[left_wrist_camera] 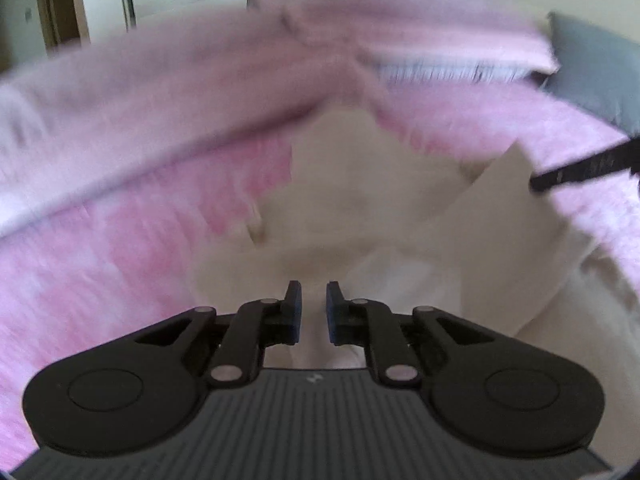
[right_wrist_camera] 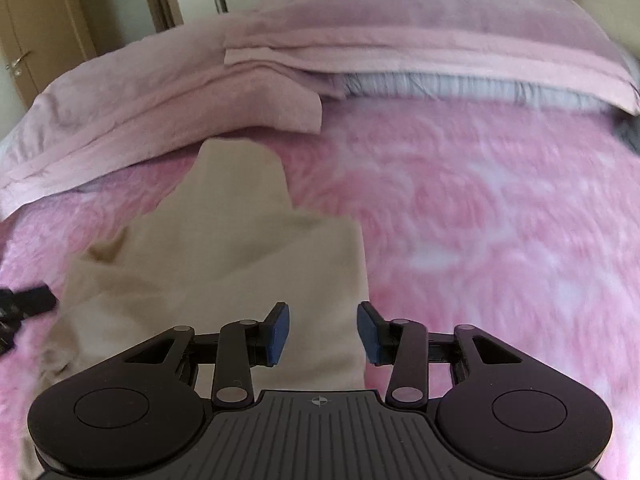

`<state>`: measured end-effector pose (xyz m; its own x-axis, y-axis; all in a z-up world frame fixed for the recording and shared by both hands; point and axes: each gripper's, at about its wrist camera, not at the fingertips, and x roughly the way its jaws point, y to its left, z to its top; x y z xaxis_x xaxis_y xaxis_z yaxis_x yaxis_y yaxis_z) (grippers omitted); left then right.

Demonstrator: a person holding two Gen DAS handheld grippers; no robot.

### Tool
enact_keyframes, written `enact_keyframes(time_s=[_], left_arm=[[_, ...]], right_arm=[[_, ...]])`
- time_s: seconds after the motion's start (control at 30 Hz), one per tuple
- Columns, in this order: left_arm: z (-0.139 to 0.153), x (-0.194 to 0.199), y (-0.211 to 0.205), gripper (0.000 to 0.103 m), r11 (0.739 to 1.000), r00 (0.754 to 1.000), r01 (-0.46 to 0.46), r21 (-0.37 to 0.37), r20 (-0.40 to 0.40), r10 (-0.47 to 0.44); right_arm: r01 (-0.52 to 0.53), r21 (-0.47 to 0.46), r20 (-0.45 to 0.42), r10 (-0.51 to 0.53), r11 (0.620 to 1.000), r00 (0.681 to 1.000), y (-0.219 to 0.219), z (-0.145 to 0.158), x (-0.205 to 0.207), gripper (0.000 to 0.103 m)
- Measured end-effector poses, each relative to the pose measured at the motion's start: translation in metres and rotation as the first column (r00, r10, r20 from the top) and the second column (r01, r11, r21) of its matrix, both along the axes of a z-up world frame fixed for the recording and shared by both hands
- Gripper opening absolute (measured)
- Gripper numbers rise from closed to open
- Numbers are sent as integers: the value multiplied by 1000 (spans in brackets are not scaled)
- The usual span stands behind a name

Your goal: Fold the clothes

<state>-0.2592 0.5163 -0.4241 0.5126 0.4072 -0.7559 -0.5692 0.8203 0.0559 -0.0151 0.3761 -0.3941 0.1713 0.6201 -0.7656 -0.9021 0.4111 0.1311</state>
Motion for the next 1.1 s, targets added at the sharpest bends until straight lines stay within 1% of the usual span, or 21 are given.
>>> enact_keyframes(time_s=[0.1,0.13,0.17,0.2,0.3,0.33,0.37,0.4,0.43,0.5,0.53,0.63,0.7,0.77,0.83,0.87,0.9,0.93,0.97,1.0,1.1], left_arm=[[1,2,9,11,999,1000,-26,-37,12,27],[6,1,13,11,998,999,-38,-56,22,40],[12,-1,19,11,996,998,-57,-72,36,60],[18,-4,27,11,993,995,-78,-86,51,82],[37,-8,55,11,984,985,-130,-122,93,142],[41,-5,67,13,982,983,-138,-129,108,152],[43,0,78,20,980,981,-135,-145,123,153],[43,7,90,25,978,979,-127,-165,139,151],[40,15,101,26,975,978,-115,-190,148,145],[32,32,122,34,966,978,-87,-244,164,129],[27,40,133,34,960,977,-72,-270,173,122],[8,62,164,36,916,969,-75,-395,187,160],[-2,76,179,37,885,961,-69,-461,206,182],[-10,91,188,38,868,957,-60,-494,218,190],[-17,105,195,38,850,953,-40,-526,235,190],[-20,110,196,34,847,951,-38,-531,241,193],[-22,115,196,23,849,951,-29,-528,248,187],[-21,117,195,8,853,951,-13,-522,257,172],[-18,117,193,5,859,950,-2,-512,268,162],[-15,115,190,4,866,947,7,-501,280,155],[7,97,172,4,909,927,46,-414,356,115]], right_arm=[[-21,-78,-22,19,997,1000,16,-24,15,33],[-28,-104,-30,25,994,999,21,-32,20,33],[-36,-117,-48,30,993,998,23,-33,25,33],[-38,-126,-63,30,991,998,22,-29,31,33],[12,-115,-56,-19,993,998,22,-6,52,33],[31,-109,-52,-37,994,998,23,2,59,33],[28,-102,-73,-35,994,997,30,2,65,33],[12,-94,-108,-22,995,994,41,-3,70,33],[-4,-86,-143,-8,996,990,53,-8,75,33],[-35,-68,-212,20,997,977,75,-18,84,33],[-50,-58,-246,34,997,969,87,-23,89,33],[-92,-26,-345,78,995,936,120,-38,103,33],[-118,-2,-408,107,993,907,143,-48,113,34],[-142,24,-468,137,990,873,166,-58,123,34],[-132,43,-497,136,990,857,179,-66,126,34],[-123,51,-507,132,991,852,185,-69,127,33],[-114,59,-518,128,992,846,190,-73,128,33],[-120,65,-510,136,991,849,194,-73,127,22],[-134,69,-492,151,988,857,196,-71,124,2],[-145,75,-473,163,987,866,196,-68,122,2],[-167,140,-385,209,976,899,178,-47,113,2]])
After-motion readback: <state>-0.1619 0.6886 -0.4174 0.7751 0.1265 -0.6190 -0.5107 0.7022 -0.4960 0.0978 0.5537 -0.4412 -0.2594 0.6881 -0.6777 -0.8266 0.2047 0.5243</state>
